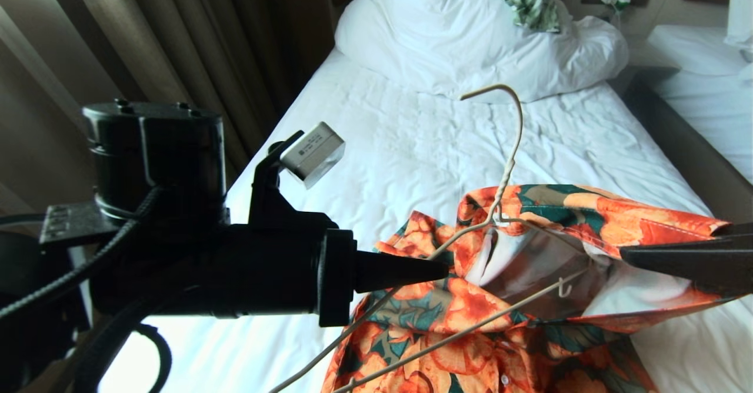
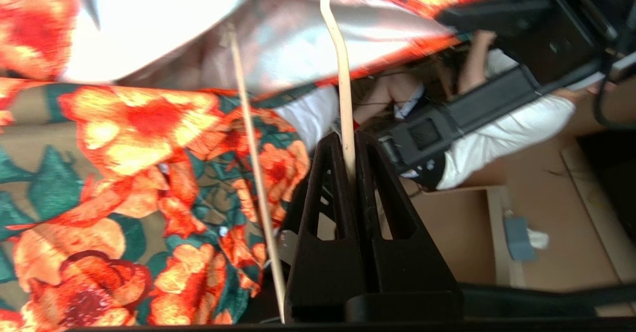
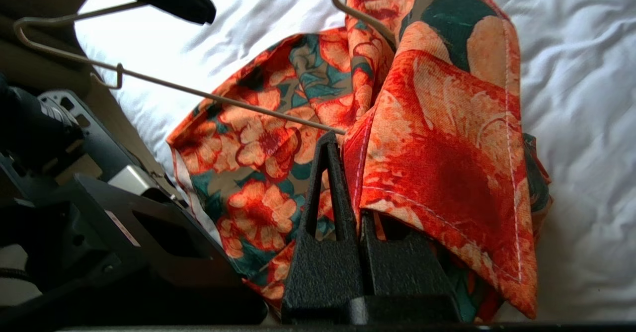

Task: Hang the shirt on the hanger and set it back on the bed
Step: Hook one side of the shirt onto the hanger

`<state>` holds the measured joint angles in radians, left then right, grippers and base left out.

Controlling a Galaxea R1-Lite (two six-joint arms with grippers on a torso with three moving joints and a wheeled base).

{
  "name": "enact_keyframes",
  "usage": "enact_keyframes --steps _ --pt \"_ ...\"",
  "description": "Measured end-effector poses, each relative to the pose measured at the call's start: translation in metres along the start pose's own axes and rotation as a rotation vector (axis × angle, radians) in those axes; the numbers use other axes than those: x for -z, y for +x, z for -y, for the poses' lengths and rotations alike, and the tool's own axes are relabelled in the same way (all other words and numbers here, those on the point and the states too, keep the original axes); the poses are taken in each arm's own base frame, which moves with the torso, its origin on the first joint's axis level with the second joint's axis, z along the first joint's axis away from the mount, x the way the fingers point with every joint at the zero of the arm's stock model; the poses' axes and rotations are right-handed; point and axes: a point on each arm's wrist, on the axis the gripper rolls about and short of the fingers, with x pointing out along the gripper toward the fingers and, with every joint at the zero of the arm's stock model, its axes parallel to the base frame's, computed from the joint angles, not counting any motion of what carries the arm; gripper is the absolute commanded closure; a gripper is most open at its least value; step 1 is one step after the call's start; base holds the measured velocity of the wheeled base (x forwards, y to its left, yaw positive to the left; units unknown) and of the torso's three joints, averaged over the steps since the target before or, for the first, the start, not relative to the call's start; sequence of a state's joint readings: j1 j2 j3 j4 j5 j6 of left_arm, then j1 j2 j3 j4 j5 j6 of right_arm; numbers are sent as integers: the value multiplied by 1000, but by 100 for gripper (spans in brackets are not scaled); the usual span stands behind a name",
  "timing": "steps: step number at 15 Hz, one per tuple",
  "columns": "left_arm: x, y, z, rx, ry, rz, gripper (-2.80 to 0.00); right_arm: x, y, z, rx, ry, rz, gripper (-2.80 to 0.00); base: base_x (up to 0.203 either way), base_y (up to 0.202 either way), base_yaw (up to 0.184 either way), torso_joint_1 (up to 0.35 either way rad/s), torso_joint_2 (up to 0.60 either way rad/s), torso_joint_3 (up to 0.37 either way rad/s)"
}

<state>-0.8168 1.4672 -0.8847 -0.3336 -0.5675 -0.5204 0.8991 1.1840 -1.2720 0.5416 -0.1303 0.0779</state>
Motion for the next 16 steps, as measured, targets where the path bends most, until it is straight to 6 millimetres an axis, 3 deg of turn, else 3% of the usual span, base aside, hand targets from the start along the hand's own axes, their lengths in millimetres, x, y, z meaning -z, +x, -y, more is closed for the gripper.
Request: enact_keyframes --steps 5,13,16 --pt "10 10 -1 8 21 26 0 10 4 -2 -56 -92 7 0 0 0 0 0 0 0" --pt "31 13 -4 122 107 166 0 -11 -5 -3 -49 -178 253 0 0 0 0 0 0 0" --pt "40 24 -4 134 153 290 0 -18 -7 -3 -47 -210 329 0 0 0 0 0 0 0"
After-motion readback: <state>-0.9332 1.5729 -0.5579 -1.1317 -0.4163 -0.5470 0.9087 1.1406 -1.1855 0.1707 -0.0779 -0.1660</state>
